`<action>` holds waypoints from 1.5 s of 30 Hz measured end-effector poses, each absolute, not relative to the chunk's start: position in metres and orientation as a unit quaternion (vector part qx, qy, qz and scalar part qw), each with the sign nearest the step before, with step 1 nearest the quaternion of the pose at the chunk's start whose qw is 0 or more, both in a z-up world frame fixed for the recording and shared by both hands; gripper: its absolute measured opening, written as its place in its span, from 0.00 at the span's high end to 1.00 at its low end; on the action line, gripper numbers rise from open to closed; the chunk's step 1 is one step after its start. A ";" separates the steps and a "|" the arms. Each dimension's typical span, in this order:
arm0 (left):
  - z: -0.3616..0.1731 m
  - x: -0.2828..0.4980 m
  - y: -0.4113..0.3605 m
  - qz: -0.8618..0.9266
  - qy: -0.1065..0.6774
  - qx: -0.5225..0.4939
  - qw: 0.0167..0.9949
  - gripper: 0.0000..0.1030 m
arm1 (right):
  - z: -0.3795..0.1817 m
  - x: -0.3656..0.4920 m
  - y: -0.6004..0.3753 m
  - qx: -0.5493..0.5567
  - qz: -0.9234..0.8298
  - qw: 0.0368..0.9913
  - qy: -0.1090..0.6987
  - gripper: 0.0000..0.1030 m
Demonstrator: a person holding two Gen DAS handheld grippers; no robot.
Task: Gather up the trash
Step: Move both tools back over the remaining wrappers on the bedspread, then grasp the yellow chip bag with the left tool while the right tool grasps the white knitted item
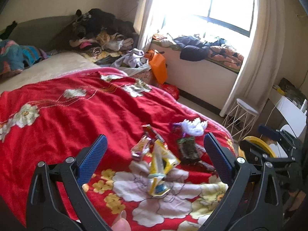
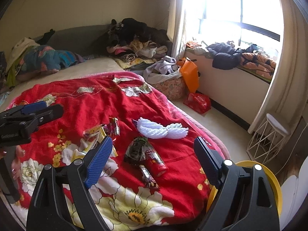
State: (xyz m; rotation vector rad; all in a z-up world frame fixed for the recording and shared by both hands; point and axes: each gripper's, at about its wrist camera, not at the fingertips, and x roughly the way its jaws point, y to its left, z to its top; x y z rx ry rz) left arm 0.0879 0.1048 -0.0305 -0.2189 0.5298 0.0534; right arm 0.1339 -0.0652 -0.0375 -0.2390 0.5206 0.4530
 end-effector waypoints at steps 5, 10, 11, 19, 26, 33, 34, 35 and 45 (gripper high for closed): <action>-0.043 0.085 0.116 0.031 0.277 -0.111 0.954 0.10 | -0.045 0.152 -0.055 -0.131 0.222 0.931 0.260 0.19; -0.058 0.084 0.125 0.034 0.297 -0.120 0.947 0.10 | -0.056 0.171 -0.046 -0.141 0.223 0.925 0.272 0.19; -0.062 0.084 0.126 0.034 0.303 -0.123 0.945 0.10 | -0.059 0.175 -0.044 -0.144 0.223 0.924 0.275 0.19; -0.085 0.089 0.126 0.025 0.333 -0.134 0.933 0.10 | -0.084 0.210 -0.029 -0.166 0.215 0.914 0.300 0.19; -0.101 0.096 0.109 -0.009 0.360 -0.130 0.924 0.11 | -0.107 0.236 -0.014 -0.191 0.205 0.905 0.321 0.20; -0.113 0.103 0.102 -0.023 0.378 -0.133 0.916 0.11 | -0.119 0.252 -0.009 -0.205 0.199 0.900 0.330 0.20; -0.115 0.104 0.102 -0.024 0.381 -0.134 0.914 0.11 | -0.120 0.254 -0.008 -0.204 0.199 0.899 0.332 0.22; -0.116 0.104 0.102 -0.025 0.383 -0.136 0.913 0.11 | -0.120 0.256 -0.008 -0.204 0.199 0.899 0.334 0.23; -0.125 0.110 0.104 -0.030 0.398 -0.156 0.904 0.22 | -0.122 0.260 -0.012 -0.183 0.222 0.889 0.356 0.67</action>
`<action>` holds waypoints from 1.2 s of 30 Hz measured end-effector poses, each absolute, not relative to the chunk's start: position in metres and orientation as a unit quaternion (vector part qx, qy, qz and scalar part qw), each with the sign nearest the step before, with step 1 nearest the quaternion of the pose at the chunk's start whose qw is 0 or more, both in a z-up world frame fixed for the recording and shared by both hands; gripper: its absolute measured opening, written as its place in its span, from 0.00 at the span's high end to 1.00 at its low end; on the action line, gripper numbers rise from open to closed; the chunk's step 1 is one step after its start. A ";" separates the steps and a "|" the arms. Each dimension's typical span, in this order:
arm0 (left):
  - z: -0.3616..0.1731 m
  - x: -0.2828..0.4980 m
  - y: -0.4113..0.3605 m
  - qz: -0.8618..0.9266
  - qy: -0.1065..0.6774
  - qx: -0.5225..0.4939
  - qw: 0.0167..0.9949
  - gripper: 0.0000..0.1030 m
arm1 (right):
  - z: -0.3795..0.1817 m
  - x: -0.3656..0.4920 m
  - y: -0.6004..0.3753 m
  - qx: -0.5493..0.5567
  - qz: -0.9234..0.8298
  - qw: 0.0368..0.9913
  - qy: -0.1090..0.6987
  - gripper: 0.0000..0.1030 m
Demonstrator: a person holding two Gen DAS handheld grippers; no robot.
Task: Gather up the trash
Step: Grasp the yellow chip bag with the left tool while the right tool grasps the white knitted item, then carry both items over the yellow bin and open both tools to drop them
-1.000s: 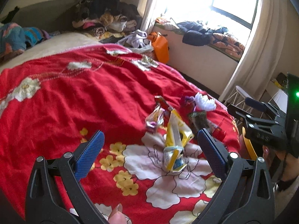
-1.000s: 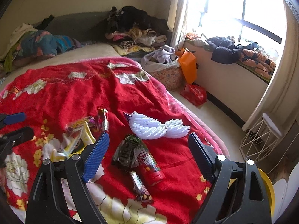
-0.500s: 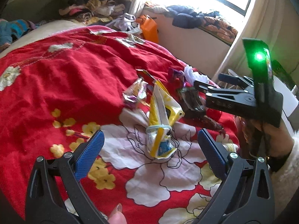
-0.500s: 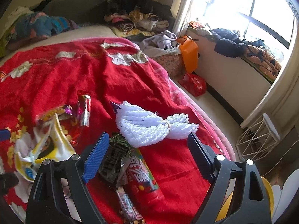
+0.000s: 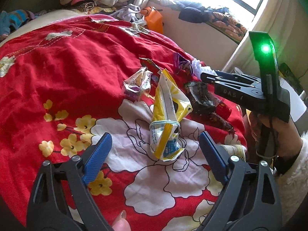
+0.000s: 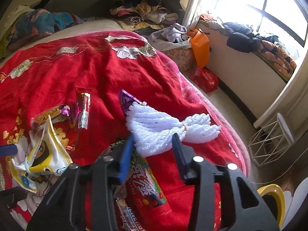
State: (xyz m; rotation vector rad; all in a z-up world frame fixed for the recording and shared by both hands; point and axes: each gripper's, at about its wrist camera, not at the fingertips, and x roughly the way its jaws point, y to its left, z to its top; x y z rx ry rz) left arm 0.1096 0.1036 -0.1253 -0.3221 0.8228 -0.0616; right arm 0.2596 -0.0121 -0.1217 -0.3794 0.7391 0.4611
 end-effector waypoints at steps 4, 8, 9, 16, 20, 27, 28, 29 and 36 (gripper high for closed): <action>-0.127 0.110 0.104 -0.036 0.402 -0.163 0.900 0.32 | -0.116 0.255 -0.023 -0.148 0.224 0.896 0.354 0.71; -0.128 0.110 0.102 -0.043 0.405 -0.165 0.898 0.39 | -0.106 0.248 -0.039 -0.113 0.222 0.904 0.348 0.72; -0.129 0.111 0.102 -0.045 0.407 -0.166 0.897 0.41 | -0.103 0.246 -0.044 -0.101 0.222 0.906 0.346 0.72; -0.131 0.113 0.100 -0.049 0.412 -0.173 0.893 0.59 | -0.082 0.228 -0.073 -0.056 0.223 0.915 0.332 0.73; -0.131 0.115 0.097 -0.053 0.415 -0.170 0.892 0.75 | -0.073 0.216 -0.088 -0.036 0.223 0.917 0.329 0.73; -0.126 0.112 0.096 -0.056 0.409 -0.159 0.897 0.78 | -0.063 0.194 -0.107 -0.016 0.226 0.919 0.323 0.73; -0.124 0.111 0.096 -0.056 0.406 -0.157 0.898 0.78 | -0.062 0.192 -0.108 -0.015 0.227 0.919 0.322 0.73; -0.123 0.110 0.096 -0.057 0.405 -0.157 0.899 0.78 | -0.060 0.190 -0.110 -0.014 0.229 0.919 0.322 0.73; -0.109 0.102 0.095 -0.060 0.388 -0.149 0.907 0.79 | -0.051 0.173 -0.117 -0.008 0.233 0.921 0.313 0.74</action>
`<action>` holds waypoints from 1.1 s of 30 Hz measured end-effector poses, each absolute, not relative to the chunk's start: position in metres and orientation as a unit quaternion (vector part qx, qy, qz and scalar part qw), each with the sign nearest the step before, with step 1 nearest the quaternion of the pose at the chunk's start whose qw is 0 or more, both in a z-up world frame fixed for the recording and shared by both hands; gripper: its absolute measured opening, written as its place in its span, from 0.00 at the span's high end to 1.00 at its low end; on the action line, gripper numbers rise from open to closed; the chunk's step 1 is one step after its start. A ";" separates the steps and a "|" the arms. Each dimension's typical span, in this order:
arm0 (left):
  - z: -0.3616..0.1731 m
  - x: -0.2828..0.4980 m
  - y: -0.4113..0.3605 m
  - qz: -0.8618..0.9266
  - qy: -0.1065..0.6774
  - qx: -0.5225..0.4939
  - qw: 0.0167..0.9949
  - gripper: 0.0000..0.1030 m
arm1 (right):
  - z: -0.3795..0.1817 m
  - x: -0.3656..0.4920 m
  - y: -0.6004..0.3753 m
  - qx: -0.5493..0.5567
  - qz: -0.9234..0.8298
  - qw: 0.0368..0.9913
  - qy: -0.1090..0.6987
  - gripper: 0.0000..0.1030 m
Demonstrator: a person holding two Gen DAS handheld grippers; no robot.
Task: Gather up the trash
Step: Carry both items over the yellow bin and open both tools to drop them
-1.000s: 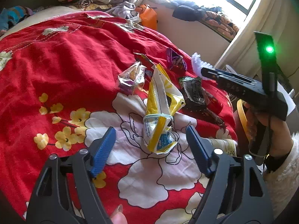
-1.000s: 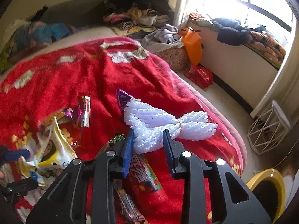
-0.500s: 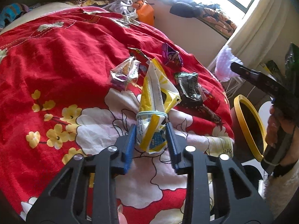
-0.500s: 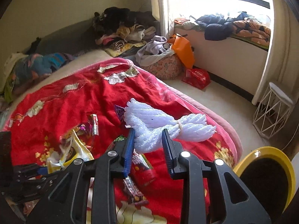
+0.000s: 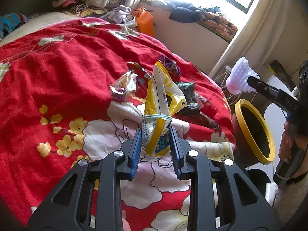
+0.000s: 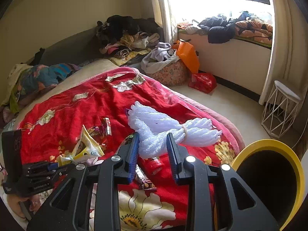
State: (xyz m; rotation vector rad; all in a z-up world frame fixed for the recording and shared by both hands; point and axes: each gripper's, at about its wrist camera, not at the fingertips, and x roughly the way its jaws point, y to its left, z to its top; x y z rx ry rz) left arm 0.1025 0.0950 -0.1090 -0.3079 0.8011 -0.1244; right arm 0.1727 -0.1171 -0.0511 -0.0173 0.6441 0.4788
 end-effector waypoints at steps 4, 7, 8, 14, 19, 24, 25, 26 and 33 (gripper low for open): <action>-0.098 0.099 0.094 -0.063 0.376 -0.145 0.913 0.79 | -0.046 0.164 -0.118 -0.009 0.239 0.921 0.308 0.74; -0.089 0.096 0.093 -0.066 0.365 -0.142 0.918 0.79 | -0.043 0.160 -0.120 -0.008 0.242 0.921 0.305 0.74; -0.087 0.096 0.092 -0.067 0.363 -0.141 0.919 0.79 | -0.042 0.158 -0.120 -0.007 0.243 0.921 0.304 0.74; -0.072 0.093 0.083 -0.073 0.348 -0.132 0.925 0.79 | -0.036 0.149 -0.124 -0.003 0.246 0.922 0.298 0.76; -0.062 0.092 0.077 -0.078 0.340 -0.128 0.929 0.79 | -0.032 0.144 -0.126 0.000 0.247 0.923 0.293 0.81; -0.056 0.091 0.068 -0.084 0.335 -0.121 0.931 0.79 | -0.030 0.139 -0.132 0.005 0.243 0.926 0.290 0.82; -0.055 0.092 0.067 -0.087 0.335 -0.119 0.931 0.79 | -0.029 0.139 -0.134 0.006 0.242 0.926 0.290 0.82; -0.054 0.092 0.065 -0.089 0.334 -0.118 0.931 0.79 | -0.029 0.138 -0.136 0.008 0.240 0.927 0.289 0.82; -0.048 0.093 0.046 -0.107 0.331 -0.104 0.932 0.79 | -0.025 0.134 -0.151 0.020 0.226 0.932 0.282 0.82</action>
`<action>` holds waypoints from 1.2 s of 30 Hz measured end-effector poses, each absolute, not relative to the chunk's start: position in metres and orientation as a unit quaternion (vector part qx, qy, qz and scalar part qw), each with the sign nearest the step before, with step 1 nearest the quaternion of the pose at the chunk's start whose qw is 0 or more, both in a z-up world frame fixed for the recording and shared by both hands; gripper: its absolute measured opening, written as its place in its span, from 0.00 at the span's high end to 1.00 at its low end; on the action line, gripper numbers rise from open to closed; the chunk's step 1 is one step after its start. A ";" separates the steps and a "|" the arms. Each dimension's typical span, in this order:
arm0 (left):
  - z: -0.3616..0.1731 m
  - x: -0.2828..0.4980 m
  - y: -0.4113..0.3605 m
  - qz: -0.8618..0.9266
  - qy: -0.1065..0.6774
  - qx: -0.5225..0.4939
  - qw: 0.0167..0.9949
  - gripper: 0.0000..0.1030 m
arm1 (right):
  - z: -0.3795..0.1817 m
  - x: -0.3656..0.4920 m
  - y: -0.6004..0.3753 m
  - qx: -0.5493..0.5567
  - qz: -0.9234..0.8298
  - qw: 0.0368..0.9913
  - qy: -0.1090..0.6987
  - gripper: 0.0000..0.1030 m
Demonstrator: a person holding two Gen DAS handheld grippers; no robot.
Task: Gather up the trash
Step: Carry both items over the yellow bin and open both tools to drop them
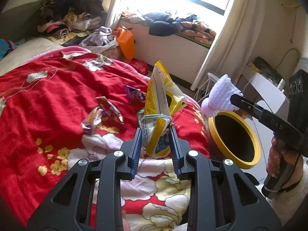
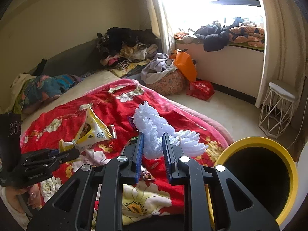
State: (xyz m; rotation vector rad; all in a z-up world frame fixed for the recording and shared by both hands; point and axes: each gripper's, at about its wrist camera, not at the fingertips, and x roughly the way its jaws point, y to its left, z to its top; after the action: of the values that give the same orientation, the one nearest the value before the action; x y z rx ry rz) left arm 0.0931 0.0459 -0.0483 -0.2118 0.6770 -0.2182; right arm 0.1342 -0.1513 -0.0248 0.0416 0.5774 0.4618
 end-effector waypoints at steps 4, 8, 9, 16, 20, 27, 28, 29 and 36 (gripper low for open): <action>-0.046 0.094 0.034 -0.116 0.330 -0.095 0.932 0.79 | -0.023 0.132 -0.161 0.029 0.217 0.935 0.280 0.82; -0.043 0.095 0.024 -0.124 0.328 -0.085 0.932 0.79 | -0.022 0.130 -0.169 0.037 0.209 0.937 0.279 0.82; -0.042 0.095 0.022 -0.126 0.328 -0.083 0.932 0.78 | -0.022 0.129 -0.171 0.039 0.207 0.937 0.278 0.82; -0.039 0.099 0.005 -0.140 0.328 -0.067 0.932 0.78 | -0.022 0.128 -0.191 0.055 0.189 0.940 0.277 0.82; -0.039 0.100 -0.006 -0.149 0.328 -0.059 0.931 0.78 | -0.023 0.128 -0.203 0.064 0.179 0.942 0.276 0.82; -0.040 0.103 -0.022 -0.162 0.331 -0.048 0.929 0.78 | -0.025 0.130 -0.226 0.082 0.160 0.944 0.276 0.82; -0.041 0.104 -0.024 -0.163 0.331 -0.046 0.928 0.78 | -0.025 0.131 -0.228 0.084 0.157 0.944 0.276 0.82; -0.041 0.104 -0.026 -0.165 0.332 -0.045 0.928 0.78 | -0.026 0.131 -0.231 0.086 0.155 0.945 0.276 0.82; -0.045 0.108 -0.043 -0.176 0.336 -0.034 0.925 0.78 | -0.030 0.135 -0.253 0.105 0.135 0.946 0.276 0.82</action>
State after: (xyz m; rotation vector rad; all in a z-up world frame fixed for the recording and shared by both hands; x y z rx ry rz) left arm 0.1080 -0.0426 -0.0452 -0.0707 0.6899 -0.3612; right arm 0.1346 -0.2532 -0.0303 0.2131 0.5630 0.2758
